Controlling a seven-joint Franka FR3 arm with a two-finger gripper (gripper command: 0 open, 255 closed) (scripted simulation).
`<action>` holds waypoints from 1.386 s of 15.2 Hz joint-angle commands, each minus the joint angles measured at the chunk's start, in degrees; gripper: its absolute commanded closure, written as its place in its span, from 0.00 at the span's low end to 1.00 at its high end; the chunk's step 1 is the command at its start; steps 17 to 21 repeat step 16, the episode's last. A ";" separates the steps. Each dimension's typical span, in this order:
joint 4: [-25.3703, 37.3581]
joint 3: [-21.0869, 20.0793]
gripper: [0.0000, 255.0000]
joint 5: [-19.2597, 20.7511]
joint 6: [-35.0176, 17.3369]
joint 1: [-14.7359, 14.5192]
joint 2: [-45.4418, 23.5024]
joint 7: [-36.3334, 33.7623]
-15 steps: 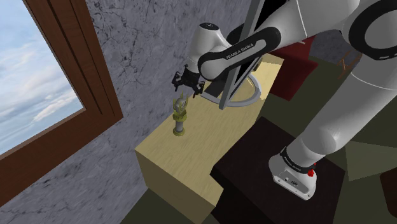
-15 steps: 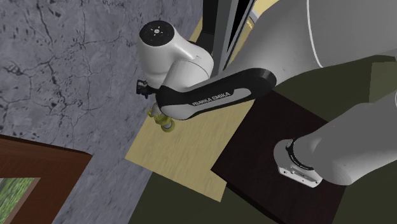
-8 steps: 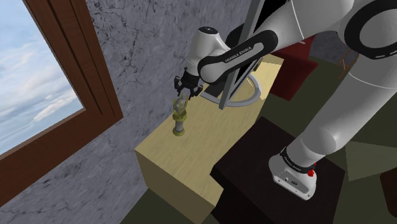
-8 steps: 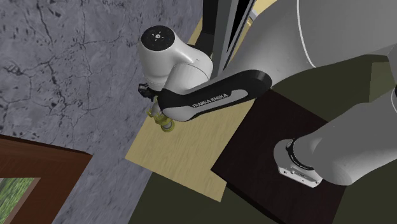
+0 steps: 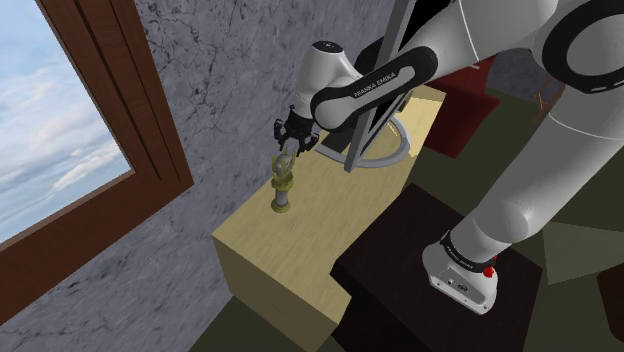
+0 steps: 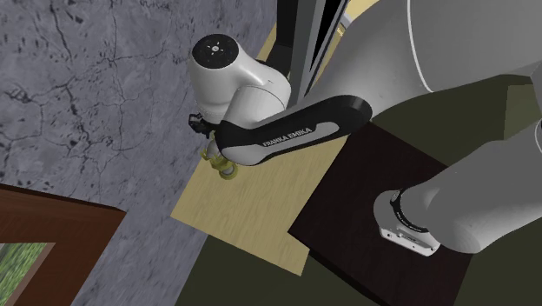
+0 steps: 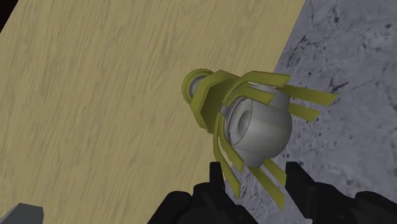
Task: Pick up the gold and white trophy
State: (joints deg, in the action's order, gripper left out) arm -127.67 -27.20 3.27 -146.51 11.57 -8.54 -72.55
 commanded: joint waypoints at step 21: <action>4.42 -0.77 1.00 -5.22 10.79 0.87 7.18 3.35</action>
